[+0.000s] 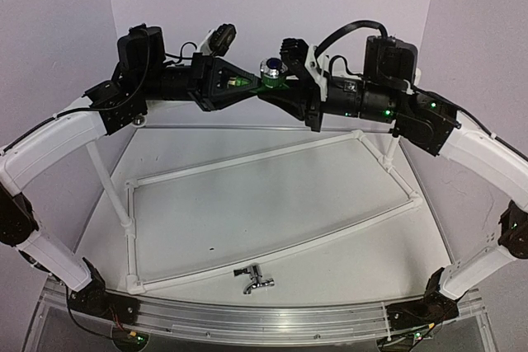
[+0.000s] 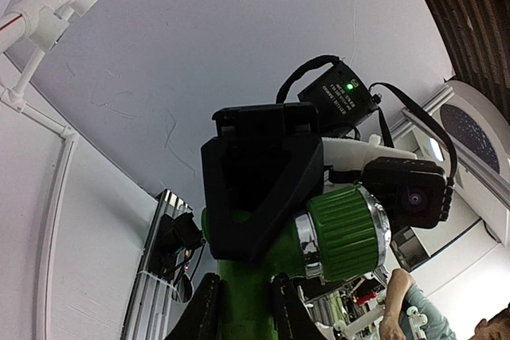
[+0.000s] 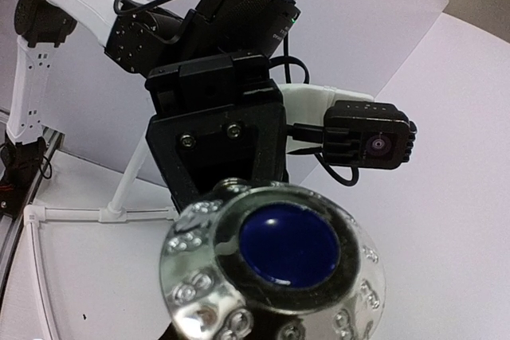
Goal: Install the water faucets
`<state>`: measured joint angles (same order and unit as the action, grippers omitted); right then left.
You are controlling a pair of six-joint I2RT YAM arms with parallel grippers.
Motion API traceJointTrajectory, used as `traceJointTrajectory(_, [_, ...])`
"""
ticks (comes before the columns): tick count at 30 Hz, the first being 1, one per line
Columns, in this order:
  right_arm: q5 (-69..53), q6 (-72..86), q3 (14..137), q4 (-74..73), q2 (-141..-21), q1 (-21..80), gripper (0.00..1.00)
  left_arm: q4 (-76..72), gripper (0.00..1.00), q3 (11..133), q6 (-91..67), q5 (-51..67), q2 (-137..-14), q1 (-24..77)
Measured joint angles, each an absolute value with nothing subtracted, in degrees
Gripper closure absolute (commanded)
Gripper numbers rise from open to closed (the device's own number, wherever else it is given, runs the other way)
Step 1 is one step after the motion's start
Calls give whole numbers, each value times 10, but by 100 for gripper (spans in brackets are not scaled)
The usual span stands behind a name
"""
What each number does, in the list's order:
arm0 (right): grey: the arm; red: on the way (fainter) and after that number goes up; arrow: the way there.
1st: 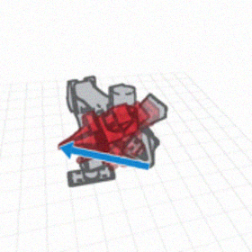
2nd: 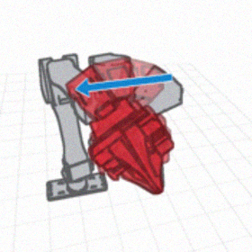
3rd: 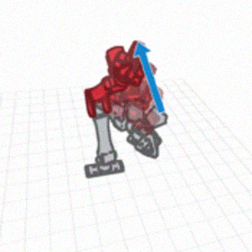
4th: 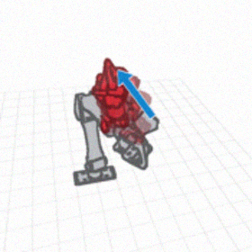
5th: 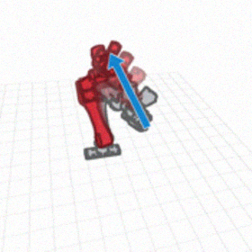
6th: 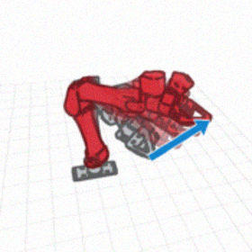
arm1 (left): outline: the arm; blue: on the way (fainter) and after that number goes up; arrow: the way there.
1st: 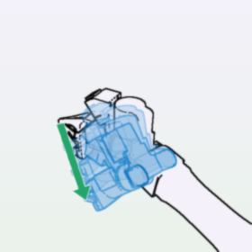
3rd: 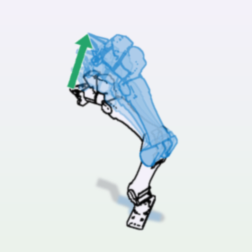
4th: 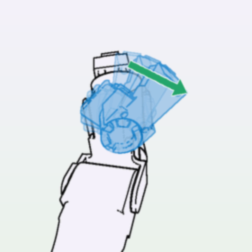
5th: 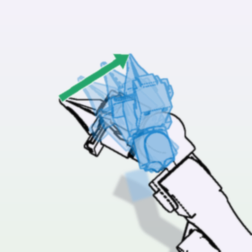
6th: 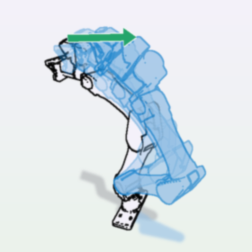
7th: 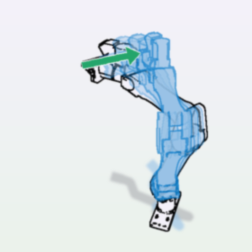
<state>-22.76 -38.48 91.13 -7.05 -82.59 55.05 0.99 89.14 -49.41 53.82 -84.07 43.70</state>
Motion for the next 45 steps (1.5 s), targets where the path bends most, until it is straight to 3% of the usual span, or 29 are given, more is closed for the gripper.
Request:
traceJointTrajectory(2, [-229,-380,911,-71,-826,550,75,10,100,891,-494,539,-841,437])
traceJointTrajectory(5, [-232,-374,911,-72,-826,550,67,10,100,891,-494,541,-841,437])
traceJointTrajectory(8, [-238,-371,911,-72,-825,551,67,10,100,891,-495,542,-841,437])
traceJointTrajectory(11, [-241,-365,911,-71,-825,550,74,10,100,891,-495,543,-842,437])
traceJointTrajectory(17, [-241,-350,911,-70,-825,550,98,6,99,892,-495,548,-843,437])
traceJointTrajectory(19, [-241,-348,911,-69,-825,550,100,5,87,892,-495,548,-843,437])
traceJointTrajectory(22, [-239,-345,910,-69,-825,550,100,5,52,892,-490,547,-843,437])
traceJointTrajectory(27, [-226,-329,897,-69,-818,551,100,35,5,892,-461,519,-841,437])
traceJointTrajectory(29, [-212,-318,884,-70,-804,551,100,58,0,892,-437,499,-835,437])
traceJointTrajectory(45, [28,-214,721,-61,-584,523,100,264,0,1034,-263,329,-811,437])
